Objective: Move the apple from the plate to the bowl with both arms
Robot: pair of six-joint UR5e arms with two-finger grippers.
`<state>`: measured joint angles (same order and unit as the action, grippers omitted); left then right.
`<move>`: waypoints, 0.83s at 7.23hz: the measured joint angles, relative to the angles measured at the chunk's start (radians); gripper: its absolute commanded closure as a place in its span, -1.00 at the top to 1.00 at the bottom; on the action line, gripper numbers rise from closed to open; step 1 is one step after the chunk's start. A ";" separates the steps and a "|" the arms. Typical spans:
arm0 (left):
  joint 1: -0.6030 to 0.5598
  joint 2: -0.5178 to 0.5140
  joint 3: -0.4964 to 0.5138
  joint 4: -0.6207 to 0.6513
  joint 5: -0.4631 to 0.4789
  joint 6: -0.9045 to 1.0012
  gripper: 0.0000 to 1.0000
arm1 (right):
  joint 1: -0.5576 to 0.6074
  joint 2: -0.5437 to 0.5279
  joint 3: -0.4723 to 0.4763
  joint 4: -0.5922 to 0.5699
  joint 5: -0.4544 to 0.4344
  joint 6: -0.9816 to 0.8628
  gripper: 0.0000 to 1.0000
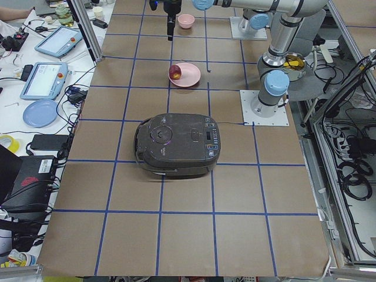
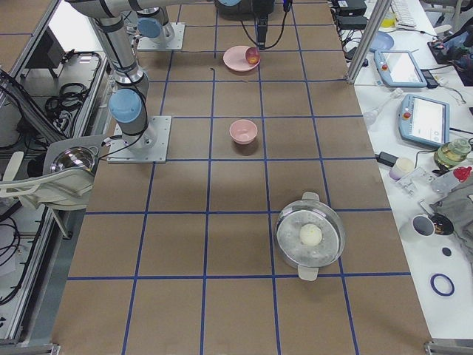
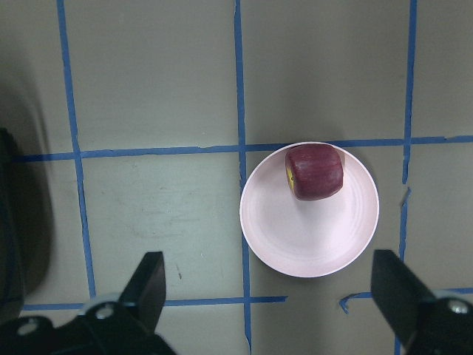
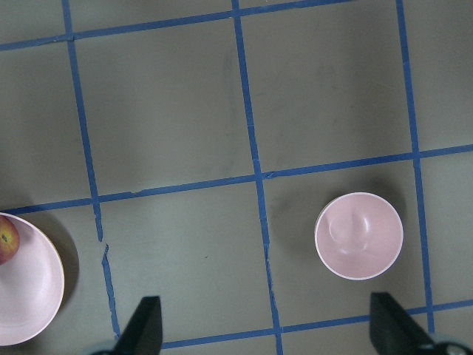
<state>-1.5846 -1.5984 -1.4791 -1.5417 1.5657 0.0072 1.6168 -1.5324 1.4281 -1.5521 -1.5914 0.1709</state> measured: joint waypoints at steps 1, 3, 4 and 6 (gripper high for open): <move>0.000 0.000 0.000 0.000 -0.001 0.000 1.00 | 0.000 0.000 0.000 0.001 0.000 -0.002 1.00; 0.000 0.000 -0.001 0.000 -0.002 0.000 1.00 | 0.000 0.000 0.001 0.003 0.001 -0.009 1.00; 0.000 -0.001 -0.001 0.000 -0.003 0.000 1.00 | 0.000 0.001 0.001 0.003 0.001 -0.012 1.00; 0.000 -0.001 -0.002 0.000 -0.005 -0.001 1.00 | -0.002 0.002 0.002 0.003 0.003 -0.017 1.00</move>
<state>-1.5846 -1.5997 -1.4813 -1.5417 1.5607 0.0065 1.6147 -1.5301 1.4301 -1.5489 -1.5880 0.1541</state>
